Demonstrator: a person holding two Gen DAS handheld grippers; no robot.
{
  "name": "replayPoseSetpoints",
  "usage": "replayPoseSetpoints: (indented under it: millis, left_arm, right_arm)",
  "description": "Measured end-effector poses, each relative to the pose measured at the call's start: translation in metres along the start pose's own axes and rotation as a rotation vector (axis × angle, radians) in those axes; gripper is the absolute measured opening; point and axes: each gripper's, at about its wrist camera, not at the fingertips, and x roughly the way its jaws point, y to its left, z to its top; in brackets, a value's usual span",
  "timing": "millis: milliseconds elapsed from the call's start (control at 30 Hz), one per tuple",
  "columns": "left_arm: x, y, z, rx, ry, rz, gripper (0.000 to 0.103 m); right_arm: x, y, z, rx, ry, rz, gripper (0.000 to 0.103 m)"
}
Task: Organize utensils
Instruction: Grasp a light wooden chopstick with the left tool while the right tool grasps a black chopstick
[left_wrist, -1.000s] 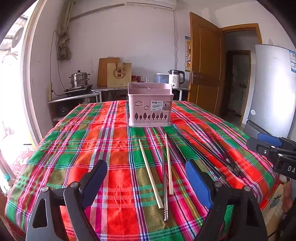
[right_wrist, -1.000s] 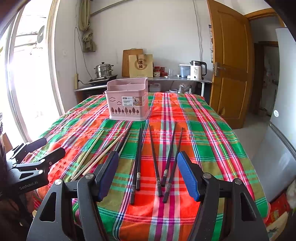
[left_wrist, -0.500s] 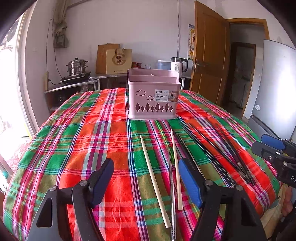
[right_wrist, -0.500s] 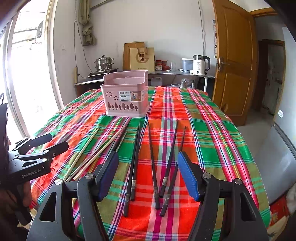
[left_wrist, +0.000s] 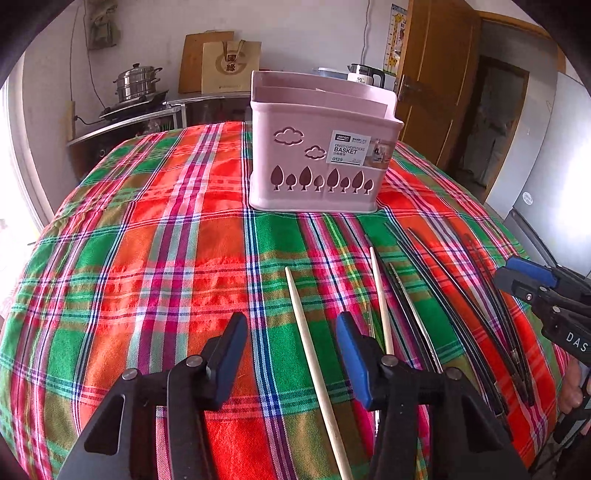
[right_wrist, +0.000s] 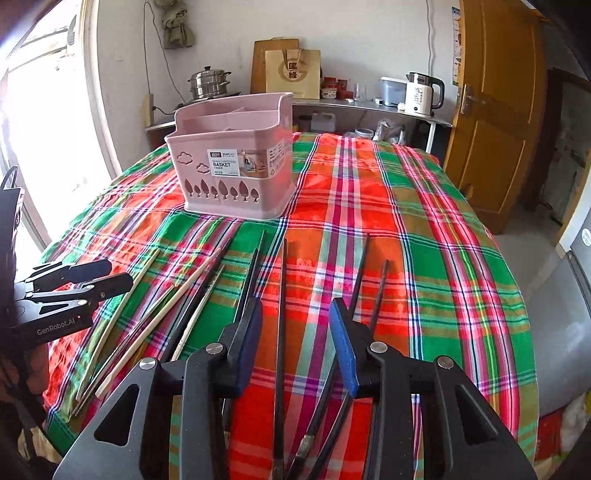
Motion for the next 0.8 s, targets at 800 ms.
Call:
replayPoseSetpoints:
  millis: [800]
  left_arm:
    - [0.050,-0.056,0.042,0.153,0.128,-0.140,0.028]
  right_arm:
    - [0.064,-0.006,0.022,-0.027,0.146,0.051,0.018]
